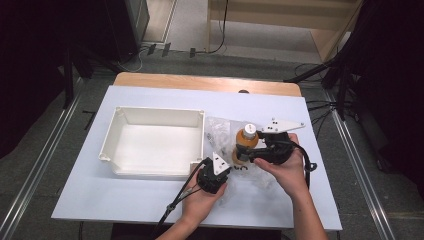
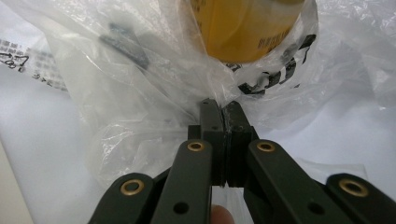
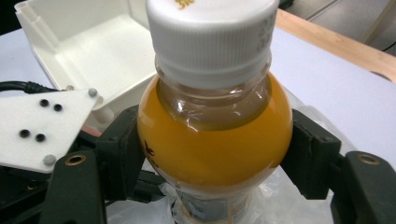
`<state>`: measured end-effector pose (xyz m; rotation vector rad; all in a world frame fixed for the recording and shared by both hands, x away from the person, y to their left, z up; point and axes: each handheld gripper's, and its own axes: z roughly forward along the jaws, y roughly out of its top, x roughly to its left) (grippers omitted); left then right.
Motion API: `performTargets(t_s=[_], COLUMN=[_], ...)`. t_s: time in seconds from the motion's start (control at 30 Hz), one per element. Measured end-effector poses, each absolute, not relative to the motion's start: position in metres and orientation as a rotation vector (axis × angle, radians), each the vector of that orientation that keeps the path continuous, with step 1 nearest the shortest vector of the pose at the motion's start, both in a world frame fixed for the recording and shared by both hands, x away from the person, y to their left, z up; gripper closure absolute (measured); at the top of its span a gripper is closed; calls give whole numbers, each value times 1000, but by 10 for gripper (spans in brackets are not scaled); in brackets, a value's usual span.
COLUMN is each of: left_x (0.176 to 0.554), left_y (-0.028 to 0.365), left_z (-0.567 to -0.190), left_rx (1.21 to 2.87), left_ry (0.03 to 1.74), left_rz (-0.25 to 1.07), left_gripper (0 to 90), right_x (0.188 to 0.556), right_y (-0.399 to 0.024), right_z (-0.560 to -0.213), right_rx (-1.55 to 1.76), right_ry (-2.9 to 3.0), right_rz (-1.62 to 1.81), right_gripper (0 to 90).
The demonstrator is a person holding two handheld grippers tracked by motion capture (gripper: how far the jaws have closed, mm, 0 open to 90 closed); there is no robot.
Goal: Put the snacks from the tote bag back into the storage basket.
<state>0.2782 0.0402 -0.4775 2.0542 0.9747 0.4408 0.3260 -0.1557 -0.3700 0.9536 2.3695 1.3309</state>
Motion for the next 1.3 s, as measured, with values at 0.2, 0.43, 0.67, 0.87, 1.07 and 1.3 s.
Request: performTargets(t_s=[0.2, 0.43, 0.67, 0.87, 1.07, 1.3], left_x=[278, 278, 277, 275, 276, 264], left_y=[40, 40, 40, 42, 52, 52], left_z=[-478, -477, -477, -475, -471, -465], left_rx=[2056, 2060, 2059, 2023, 1964, 1961], left_ry=[972, 971, 966, 928, 920, 859], left_rz=[441, 445, 448, 449, 346, 325], left_gripper=[900, 900, 893, 792, 639, 590], right_x=[323, 318, 312, 311, 310, 309], right_y=[-158, -158, -160, -159, -157, -156], right_z=[-364, -356, -345, -343, -340, -339], right_rx=[946, 934, 917, 910, 909, 907], right_ry=[2354, 2343, 2330, 2334, 2337, 2337], right_rz=[1338, 1346, 1363, 1363, 1354, 1357], right_gripper=[310, 310, 310, 311, 311, 311])
